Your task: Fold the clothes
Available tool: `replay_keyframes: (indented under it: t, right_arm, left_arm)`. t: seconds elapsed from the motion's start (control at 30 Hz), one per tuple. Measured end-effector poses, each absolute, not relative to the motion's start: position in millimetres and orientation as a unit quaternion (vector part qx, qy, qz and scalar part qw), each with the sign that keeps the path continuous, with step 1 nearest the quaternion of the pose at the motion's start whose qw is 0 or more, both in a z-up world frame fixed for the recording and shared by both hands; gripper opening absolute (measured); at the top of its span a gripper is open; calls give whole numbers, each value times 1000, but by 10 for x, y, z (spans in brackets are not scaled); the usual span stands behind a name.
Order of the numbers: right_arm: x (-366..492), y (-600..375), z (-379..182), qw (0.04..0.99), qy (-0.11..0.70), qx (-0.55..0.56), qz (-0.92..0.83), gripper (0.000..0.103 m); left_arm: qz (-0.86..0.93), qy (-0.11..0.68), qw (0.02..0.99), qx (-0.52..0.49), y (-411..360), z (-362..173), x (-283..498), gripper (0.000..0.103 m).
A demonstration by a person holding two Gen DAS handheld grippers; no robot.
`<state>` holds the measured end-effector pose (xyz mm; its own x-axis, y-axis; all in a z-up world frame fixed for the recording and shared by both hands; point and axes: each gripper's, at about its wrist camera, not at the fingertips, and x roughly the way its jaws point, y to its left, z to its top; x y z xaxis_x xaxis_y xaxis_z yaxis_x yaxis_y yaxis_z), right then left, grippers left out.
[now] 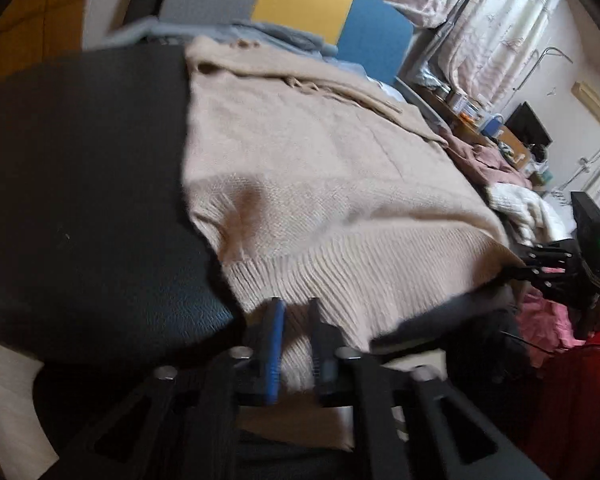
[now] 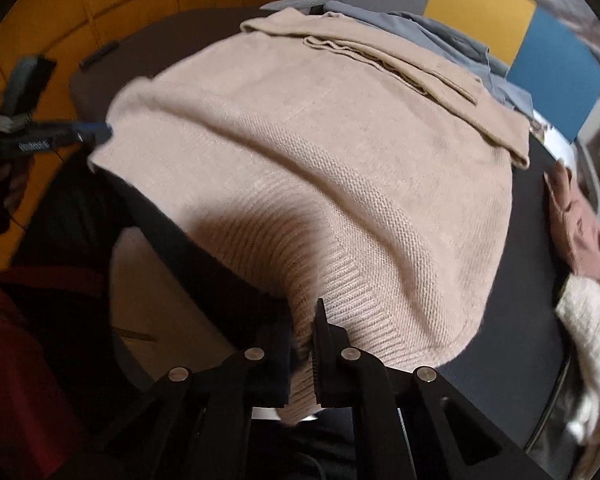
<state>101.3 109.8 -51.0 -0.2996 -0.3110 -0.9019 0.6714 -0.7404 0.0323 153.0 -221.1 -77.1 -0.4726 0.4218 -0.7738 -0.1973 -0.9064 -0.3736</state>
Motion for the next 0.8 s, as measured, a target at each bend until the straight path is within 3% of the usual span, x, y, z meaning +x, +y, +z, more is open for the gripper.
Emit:
replay_keyframes:
  t: [0.13, 0.2, 0.23, 0.27, 0.37, 0.43, 0.5, 0.53, 0.67, 0.73, 0.77, 0.8]
  right_arm:
    - [1070, 1145, -407, 330, 194, 496, -780, 8]
    - [1018, 1176, -512, 325, 185, 513, -772, 8]
    - [990, 1193, -567, 322, 180, 522, -769, 8]
    - [962, 1209, -621, 319, 176, 531, -765, 8]
    - [933, 1261, -700, 317, 150, 538, -766, 8]
    - [921, 1286, -712, 314, 146, 537, -769, 8]
    - [911, 1307, -708, 307, 148, 536, -772, 9]
    - [911, 1297, -703, 307, 151, 533, -774, 9]
    - [908, 1235, -693, 305, 169, 522, -779, 15]
    - [896, 1189, -712, 299, 177, 522, -779, 15]
    - [889, 1170, -719, 297, 179, 523, -779, 15]
    - [888, 1162, -715, 296, 180, 523, -779, 12]
  left_arm:
    - [846, -78, 180, -495, -2261, -721, 1637, 4]
    - [842, -102, 181, -497, -2318, -759, 1661, 8]
    - [840, -122, 177, -499, -2354, -787, 1661, 12]
    - [836, -143, 171, -502, -2393, -817, 1655, 27]
    - [833, -180, 161, -498, -2445, -896, 1647, 35]
    - [827, -207, 172, -493, -2448, -936, 1641, 48]
    - [824, -227, 189, -484, -2427, -954, 1634, 69]
    - [824, -228, 191, -483, -2403, -956, 1619, 70]
    - [826, -206, 185, -490, -2315, -941, 1598, 70]
    - [831, -181, 166, -499, -2270, -922, 1606, 62]
    - [830, -174, 160, -506, -2267, -921, 1604, 46]
    - [826, -171, 155, -514, -2274, -926, 1600, 19]
